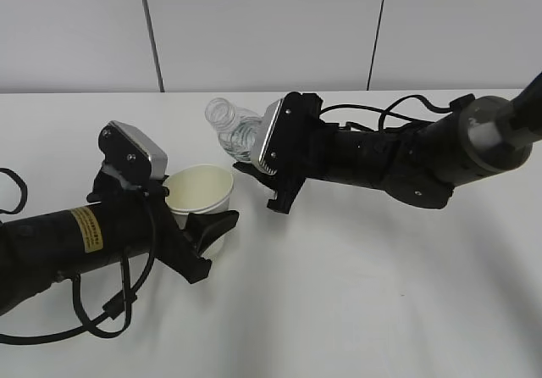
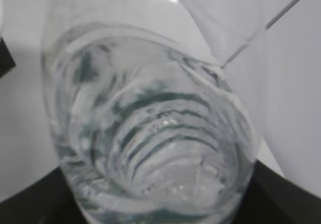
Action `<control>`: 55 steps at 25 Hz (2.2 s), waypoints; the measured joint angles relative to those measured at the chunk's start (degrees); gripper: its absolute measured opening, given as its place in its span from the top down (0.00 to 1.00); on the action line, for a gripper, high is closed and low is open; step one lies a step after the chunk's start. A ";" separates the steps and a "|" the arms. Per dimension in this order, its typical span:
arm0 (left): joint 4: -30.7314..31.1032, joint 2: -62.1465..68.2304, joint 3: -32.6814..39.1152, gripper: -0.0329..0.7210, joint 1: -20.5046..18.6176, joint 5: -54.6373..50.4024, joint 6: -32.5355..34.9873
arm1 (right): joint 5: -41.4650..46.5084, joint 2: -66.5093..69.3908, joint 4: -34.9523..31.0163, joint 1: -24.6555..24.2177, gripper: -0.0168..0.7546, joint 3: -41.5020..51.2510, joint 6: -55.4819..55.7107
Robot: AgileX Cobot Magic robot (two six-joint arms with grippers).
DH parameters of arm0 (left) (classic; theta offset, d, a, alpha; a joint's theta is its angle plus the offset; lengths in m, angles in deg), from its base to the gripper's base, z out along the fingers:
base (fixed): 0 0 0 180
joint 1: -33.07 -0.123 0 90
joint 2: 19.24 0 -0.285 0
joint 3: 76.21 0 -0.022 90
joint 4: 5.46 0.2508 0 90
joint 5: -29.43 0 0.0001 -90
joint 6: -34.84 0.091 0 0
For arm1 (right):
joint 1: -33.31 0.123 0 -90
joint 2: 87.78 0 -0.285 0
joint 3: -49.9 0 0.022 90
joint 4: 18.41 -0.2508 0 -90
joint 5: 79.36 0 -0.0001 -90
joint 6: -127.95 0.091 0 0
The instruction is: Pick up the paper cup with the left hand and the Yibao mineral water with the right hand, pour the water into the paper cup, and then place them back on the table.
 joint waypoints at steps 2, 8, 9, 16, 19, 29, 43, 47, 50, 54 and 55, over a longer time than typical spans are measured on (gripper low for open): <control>0.06 0.00 0.00 0.39 0.00 -0.78 0.00 | 0.00 0.00 0.00 0.00 0.37 -0.12 -3.13; 0.11 0.00 0.00 0.39 0.00 -1.62 0.00 | 0.00 0.00 -1.10 0.00 0.37 -0.12 -12.72; 0.16 0.00 0.00 0.39 0.00 -1.92 0.00 | 0.00 0.00 -1.75 0.00 0.37 -0.12 -14.56; 0.16 0.00 0.00 0.39 0.00 -3.35 0.00 | 0.21 0.00 -6.24 0.00 0.37 -0.12 -24.56; 0.16 0.00 0.00 0.39 0.00 -3.35 0.00 | 0.43 0.00 -6.49 0.00 0.37 -0.12 -28.29; 0.31 0.00 0.00 0.39 0.00 -3.35 0.00 | 0.40 0.00 -7.29 0.00 0.37 -0.12 -36.41; 2.04 0.00 -0.03 0.39 0.00 -2.62 0.00 | 0.40 0.00 -10.55 0.00 0.37 -0.12 -46.37; 2.06 0.00 -0.10 0.39 0.00 -1.85 0.00 | 0.30 0.00 -10.77 0.00 0.37 -0.12 -47.87; 2.06 0.00 -0.10 0.39 0.00 -1.63 0.00 | -0.79 0.00 -11.41 0.00 0.37 -0.12 -49.28; 2.11 0.00 -0.10 0.39 0.00 -1.63 0.00 | -1.67 0.00 -11.84 0.00 0.37 -0.12 -50.91; 2.11 0.00 -0.10 0.39 0.00 -1.63 0.00 | -1.83 0.00 -11.90 0.00 0.37 -0.12 -51.44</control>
